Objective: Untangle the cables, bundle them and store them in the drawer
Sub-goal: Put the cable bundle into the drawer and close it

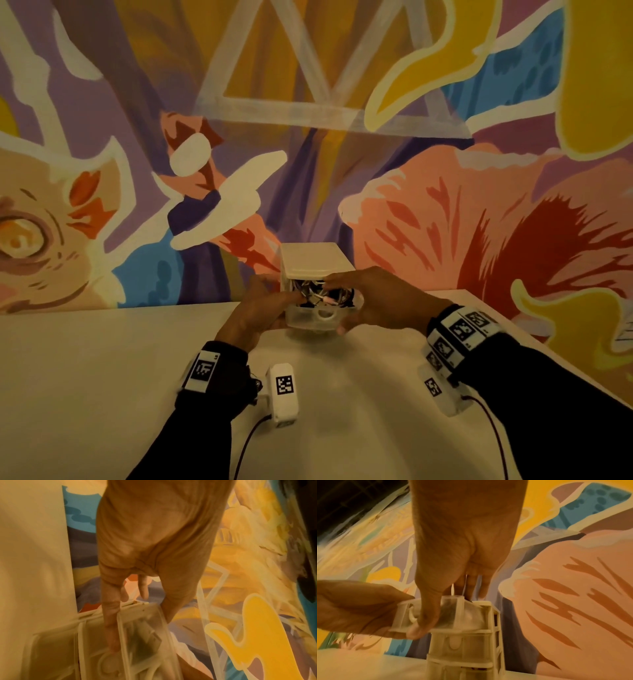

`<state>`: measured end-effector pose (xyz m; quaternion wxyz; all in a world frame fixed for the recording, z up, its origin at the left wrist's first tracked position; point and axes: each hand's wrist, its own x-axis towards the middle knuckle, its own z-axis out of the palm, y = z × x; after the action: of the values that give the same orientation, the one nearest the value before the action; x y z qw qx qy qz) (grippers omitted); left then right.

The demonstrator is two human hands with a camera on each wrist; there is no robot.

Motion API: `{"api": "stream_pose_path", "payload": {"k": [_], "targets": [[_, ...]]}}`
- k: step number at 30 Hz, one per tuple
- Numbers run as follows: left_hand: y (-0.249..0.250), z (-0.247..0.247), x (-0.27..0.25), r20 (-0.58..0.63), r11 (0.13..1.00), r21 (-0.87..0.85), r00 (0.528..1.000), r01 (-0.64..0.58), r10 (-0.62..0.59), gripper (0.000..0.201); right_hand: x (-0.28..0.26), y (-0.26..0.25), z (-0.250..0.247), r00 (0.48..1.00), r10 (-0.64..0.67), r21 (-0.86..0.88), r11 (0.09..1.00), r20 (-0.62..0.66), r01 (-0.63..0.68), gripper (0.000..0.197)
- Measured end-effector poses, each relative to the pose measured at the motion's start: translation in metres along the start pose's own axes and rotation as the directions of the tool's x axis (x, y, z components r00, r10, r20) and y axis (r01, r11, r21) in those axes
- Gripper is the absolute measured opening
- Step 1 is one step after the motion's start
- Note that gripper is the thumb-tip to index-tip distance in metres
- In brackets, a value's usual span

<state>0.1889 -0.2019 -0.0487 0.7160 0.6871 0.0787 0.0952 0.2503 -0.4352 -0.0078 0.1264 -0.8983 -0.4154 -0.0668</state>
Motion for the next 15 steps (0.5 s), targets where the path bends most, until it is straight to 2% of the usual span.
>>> {"api": "stream_pose_path", "payload": {"k": [1, 3, 5, 7, 9, 12, 15], "targets": [[0.003, -0.001, -0.001, -0.01, 0.999, 0.038, 1.0, -0.008, 0.009, 0.05, 0.003, 0.0, 0.004, 0.999, -0.029, -0.118, 0.993, -0.019, 0.026, 0.08], [0.008, -0.004, -0.001, 0.013, 0.986, 0.149, 0.998, -0.069, 0.068, 0.041, 0.004, 0.001, 0.012, 0.993, -0.104, -0.341, 0.937, -0.062, 0.076, 0.075], [0.01, -0.009, 0.002, 0.063, 0.924, 0.327, 0.98, -0.198, 0.187, 0.027, 0.0, 0.004, 0.017, 0.984, -0.136, -0.394, 0.916, -0.117, 0.08, 0.073], [0.011, -0.013, 0.002, 0.144, 0.798, 0.512, 0.948, -0.318, 0.285, 0.024, 0.0, 0.01, 0.023, 0.98, -0.117, -0.379, 0.924, -0.164, 0.047, 0.068], [0.012, -0.016, 0.002, 0.249, 0.604, 0.699, 0.922, -0.382, 0.295, 0.029, 0.001, 0.016, 0.027, 0.981, -0.075, -0.365, 0.931, -0.182, 0.004, 0.058], [0.015, -0.012, 0.0, 0.355, 0.26, 0.861, 0.882, -0.438, 0.311, 0.057, -0.001, 0.021, 0.03, 0.968, -0.08, -0.319, 0.948, -0.237, 0.0, 0.055], [0.031, -0.001, -0.006, 0.427, -0.065, 0.9, 0.842, -0.431, 0.329, 0.048, -0.005, 0.025, 0.035, 0.936, -0.077, -0.283, 0.959, -0.345, -0.025, 0.051]]}}
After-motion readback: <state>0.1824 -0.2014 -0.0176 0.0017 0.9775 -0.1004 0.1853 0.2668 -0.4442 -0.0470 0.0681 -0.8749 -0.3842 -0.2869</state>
